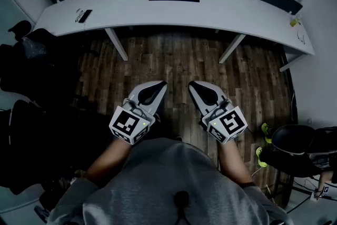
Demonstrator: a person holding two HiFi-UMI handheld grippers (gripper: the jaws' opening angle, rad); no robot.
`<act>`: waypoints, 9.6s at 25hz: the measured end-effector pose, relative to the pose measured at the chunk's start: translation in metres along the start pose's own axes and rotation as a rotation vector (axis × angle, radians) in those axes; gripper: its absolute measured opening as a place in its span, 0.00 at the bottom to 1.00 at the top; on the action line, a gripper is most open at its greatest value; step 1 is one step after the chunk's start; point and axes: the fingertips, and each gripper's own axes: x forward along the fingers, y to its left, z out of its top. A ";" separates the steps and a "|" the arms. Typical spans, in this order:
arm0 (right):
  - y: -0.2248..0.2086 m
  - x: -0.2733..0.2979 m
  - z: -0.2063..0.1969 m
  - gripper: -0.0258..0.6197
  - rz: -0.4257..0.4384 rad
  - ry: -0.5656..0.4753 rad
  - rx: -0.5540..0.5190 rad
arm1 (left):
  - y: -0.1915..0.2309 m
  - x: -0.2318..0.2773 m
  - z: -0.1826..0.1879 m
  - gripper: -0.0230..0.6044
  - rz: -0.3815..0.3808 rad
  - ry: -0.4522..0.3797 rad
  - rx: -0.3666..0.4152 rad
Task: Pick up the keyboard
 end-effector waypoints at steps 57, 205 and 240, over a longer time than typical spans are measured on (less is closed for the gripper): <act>-0.212 0.255 0.002 0.08 0.000 0.042 0.070 | 0.293 0.163 -0.010 0.04 0.041 0.031 -0.020; -0.838 0.544 -0.315 0.19 -0.403 0.692 0.500 | 0.840 0.532 -0.329 0.13 0.366 0.689 -0.491; -0.876 0.544 -0.387 0.42 -0.369 0.786 0.831 | 0.847 0.552 -0.380 0.43 0.268 0.820 -0.812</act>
